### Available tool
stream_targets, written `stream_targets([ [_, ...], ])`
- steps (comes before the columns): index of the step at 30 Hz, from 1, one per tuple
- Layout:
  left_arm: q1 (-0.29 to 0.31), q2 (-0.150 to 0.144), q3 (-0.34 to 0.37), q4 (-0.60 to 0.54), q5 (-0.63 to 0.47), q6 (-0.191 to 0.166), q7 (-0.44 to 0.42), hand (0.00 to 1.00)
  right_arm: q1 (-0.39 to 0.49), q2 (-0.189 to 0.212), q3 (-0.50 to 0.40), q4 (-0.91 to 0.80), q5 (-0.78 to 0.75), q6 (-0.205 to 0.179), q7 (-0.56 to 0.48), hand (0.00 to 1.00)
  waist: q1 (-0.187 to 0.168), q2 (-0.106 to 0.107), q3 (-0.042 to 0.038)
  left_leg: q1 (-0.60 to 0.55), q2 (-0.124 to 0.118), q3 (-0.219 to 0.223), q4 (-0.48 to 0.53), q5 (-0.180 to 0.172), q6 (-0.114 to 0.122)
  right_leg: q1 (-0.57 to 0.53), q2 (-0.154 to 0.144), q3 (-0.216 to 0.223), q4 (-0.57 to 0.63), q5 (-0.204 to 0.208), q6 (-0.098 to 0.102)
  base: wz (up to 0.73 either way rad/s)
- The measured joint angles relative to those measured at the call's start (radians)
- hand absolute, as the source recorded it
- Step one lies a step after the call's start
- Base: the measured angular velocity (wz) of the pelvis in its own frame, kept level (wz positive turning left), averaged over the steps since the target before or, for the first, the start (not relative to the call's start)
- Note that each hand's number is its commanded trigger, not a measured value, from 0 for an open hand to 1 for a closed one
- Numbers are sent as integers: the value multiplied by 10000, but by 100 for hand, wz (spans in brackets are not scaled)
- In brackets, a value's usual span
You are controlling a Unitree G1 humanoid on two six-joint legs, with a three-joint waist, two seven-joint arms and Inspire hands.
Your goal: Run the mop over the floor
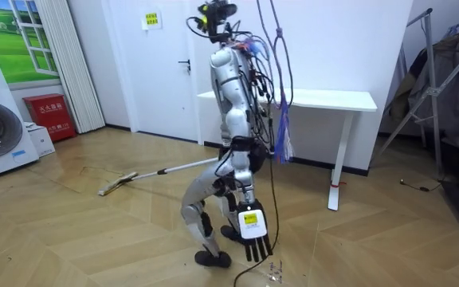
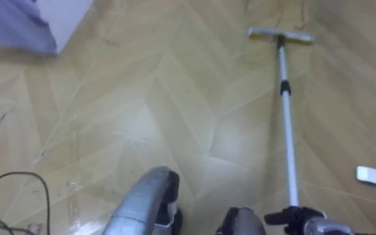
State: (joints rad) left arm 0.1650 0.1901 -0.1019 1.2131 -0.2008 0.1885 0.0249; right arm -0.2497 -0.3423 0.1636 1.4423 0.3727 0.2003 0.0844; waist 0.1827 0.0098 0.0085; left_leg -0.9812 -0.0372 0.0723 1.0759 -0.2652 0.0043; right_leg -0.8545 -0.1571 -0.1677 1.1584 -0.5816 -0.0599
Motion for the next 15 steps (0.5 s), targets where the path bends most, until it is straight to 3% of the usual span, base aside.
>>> stream_targets([
  [1, -54, -1, -1, 8, 27, -4, -150, 0, 612, -89, -37, 30, 171, -58, 28, 100, -334, 152, -95, 167, -177, 133, -665, -468, 491, 47, 4, 37, -223, 79, 163, 128],
  [2, -59, -12, -21, 1, 117, -9, -224, 0, 982, -104, -102, 88, 174, -66, 23, 100, -458, 263, -162, 205, -242, 181, -811, -488, 541, 130, 10, 106, -339, 146, 245, 132],
  [3, -49, -55, 35, -9, 348, 0, -394, 0, 1796, -133, -116, 269, 202, -84, -5, 100, -647, 321, -205, 488, -281, 529, -1095, -568, 675, 385, 56, 420, -540, 322, 407, 110],
  [4, -18, -181, 14, -87, 602, 38, -491, 0, 2653, -129, -108, 393, 295, -60, -64, 100, -696, 575, -296, 704, -161, 808, -1196, -807, 1074, 606, 222, 740, -714, 366, 450, 84],
  [5, 12, -212, 12, -152, 617, 37, -544, 0, 2967, -147, -107, 411, 312, -43, -110, 100, -692, 660, -312, 816, -79, 978, -1206, -967, 1325, 633, 314, 1059, -661, 401, 511, 24],
  [6, -9, -209, 41, -191, 619, 37, -555, 0, 3421, -101, -96, 413, 354, -33, -177, 100, -722, 745, -305, 935, -53, 1194, -1109, -1233, 1590, 202, 379, 1360, 233, 925, 677, -32],
  [7, 12, -201, 24, -193, 604, 51, -464, 0, 3744, 2, 67, 348, 573, -30, -207, 100, -777, 758, -189, 1022, -89, 1186, -941, -1519, 1620, -417, 345, 1408, 1257, 1703, 722, -45],
  [8, -2, -202, 32, -240, 590, 37, -361, 0, 3827, 45, 134, 306, 613, -25, -229, 100, -804, 865, -171, 1071, -81, 1185, -877, -1657, 1651, -663, 342, 1396, 1440, 1835, 757, -46],
  [9, -27, -199, 18, -358, 551, -109, -181, 0, 3844, 266, 213, 214, 586, -22, -366, 100, -995, 884, -57, 1161, -73, 1196, -813, -1801, 1747, -1144, 356, 1376, 1338, 1865, 808, -25],
  [11, -195, -231, 2, -444, 560, -360, -44, 0, 3798, 709, 170, 109, 536, 15, -481, 100, -1271, 913, -55, 1221, -62, 1235, -802, -2038, 1816, -1691, 437, 1339, 331, 1950, 904, -16],
  [14, -198, -353, -16, -497, 345, -359, -31, 0, 2903, 807, 95, 175, 493, 581, -630, 100, -1141, 848, -39, 1669, -87, 1443, -797, -2607, 1795, -1907, 784, 1062, -1289, 2219, 515, -41],
  [15, -131, -354, -7, -500, 121, -236, 116, 0, 2268, 663, 81, 246, 446, 875, -793, 100, -935, 777, -35, 1935, -131, 1458, -787, -2849, 1733, -1759, 1000, 899, -1572, 2281, 272, -46],
])
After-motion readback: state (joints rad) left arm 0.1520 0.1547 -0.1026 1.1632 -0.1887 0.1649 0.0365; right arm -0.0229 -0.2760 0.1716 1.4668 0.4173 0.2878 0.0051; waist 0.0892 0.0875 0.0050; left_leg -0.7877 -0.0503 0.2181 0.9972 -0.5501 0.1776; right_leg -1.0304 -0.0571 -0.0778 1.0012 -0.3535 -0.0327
